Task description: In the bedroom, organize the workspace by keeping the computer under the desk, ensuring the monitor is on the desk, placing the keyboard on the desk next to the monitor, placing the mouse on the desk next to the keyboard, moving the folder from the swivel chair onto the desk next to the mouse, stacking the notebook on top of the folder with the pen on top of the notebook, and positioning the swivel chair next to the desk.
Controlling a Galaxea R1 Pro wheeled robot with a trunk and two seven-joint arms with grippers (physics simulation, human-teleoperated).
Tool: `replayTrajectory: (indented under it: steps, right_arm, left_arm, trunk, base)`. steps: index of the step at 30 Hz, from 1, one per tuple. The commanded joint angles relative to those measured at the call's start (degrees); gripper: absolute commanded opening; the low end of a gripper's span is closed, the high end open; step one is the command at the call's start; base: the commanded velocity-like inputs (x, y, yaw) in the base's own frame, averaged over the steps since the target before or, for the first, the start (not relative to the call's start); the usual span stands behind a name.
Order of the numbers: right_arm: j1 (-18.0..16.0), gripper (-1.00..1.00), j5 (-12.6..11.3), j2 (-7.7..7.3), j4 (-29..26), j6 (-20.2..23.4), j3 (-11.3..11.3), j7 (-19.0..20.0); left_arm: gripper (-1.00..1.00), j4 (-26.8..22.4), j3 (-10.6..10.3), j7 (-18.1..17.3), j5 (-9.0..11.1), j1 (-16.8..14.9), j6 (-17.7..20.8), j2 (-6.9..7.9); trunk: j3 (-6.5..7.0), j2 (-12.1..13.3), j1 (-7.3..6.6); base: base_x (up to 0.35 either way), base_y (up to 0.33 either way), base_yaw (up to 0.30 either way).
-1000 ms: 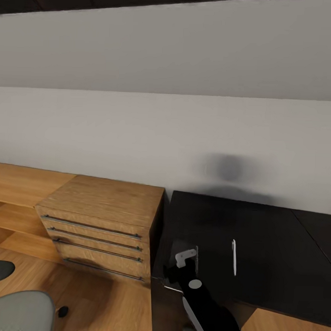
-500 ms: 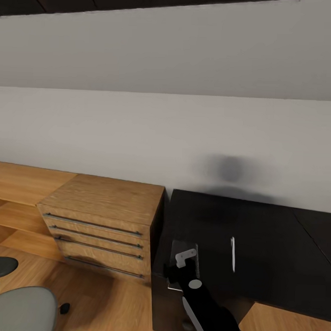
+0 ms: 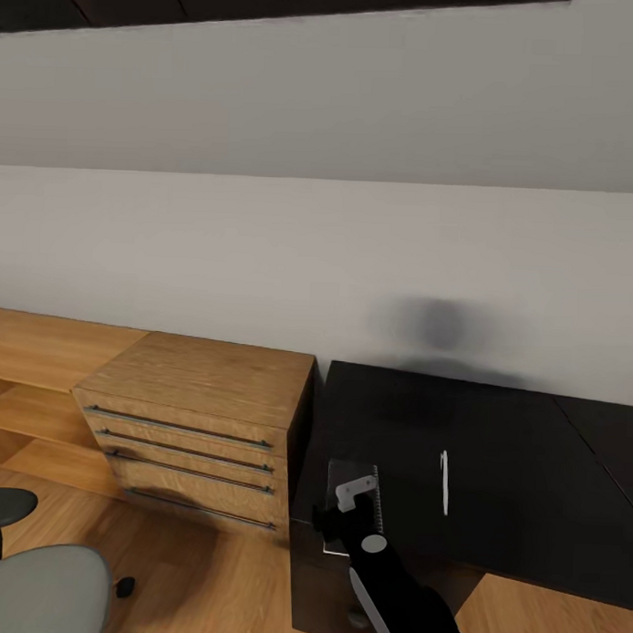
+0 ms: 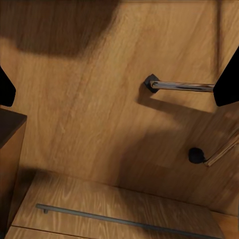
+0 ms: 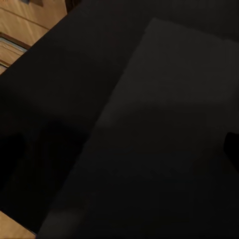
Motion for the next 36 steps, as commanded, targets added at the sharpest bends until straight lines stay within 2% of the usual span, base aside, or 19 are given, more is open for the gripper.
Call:
replayTrajectory:
  steps: [1,6,9,19,24,28,36]
  right_arm:
    - [-0.04,1.00,-0.61,-0.06,2.06,0.19,0.15,-0.58]
    - [-0.04,1.00,-0.58,-0.16,0.47,-1.92,-0.03,-0.70]
    - [-0.04,1.00,-0.58,-0.29,-2.29,-3.68,-0.05,-0.78]
    - [0.09,1.00,-1.04,-1.93,-7.98,-5.02,-0.02,-2.34]
    - [0.13,1.00,-1.28,-3.94,-9.89,-5.05,0.12,-2.50]
    - [0.14,1.00,-1.40,-4.41,-10.25,-5.01,0.16,-2.51]
    - [0.14,1.00,-4.03,-4.65,-10.25,-5.05,0.11,-2.51]
  left_arm:
    - [1.00,0.00,0.13,0.54,-0.63,-0.01,-0.11,-0.01]
    - [1.00,0.00,0.13,0.54,-0.68,-0.02,-0.11,-0.02]
    - [1.00,0.00,0.13,0.54,-0.69,-0.03,-0.11,-0.02]
    - [1.00,0.00,0.13,0.54,-0.69,-0.04,-0.11,-0.02]
    - [1.00,0.00,0.13,0.54,-0.69,-0.02,-0.11,-0.02]
    - [1.00,0.00,0.13,0.54,-0.69,-0.04,-0.11,-0.02]
    - [1.00,0.00,0.13,0.54,-0.69,-0.05,-0.11,-0.02]
  trunk:
    - [-0.06,-0.03,0.00]
    - [-0.06,-0.03,0.00]
    - [-0.06,-0.03,0.00]
    - [-0.06,-0.03,0.00]
    - [-0.06,-0.03,0.00]
    - [-0.06,-0.03,0.00]
    - [-0.06,-0.03,0.00]
  base:
    - [-0.001,0.000,0.000]
    - [0.000,0.000,0.000]
    - [0.000,0.000,0.000]
    - [0.000,0.000,0.000]
    - [0.000,0.000,0.000]
    - [0.000,0.000,0.000]
    - [-0.171,0.000,0.000]
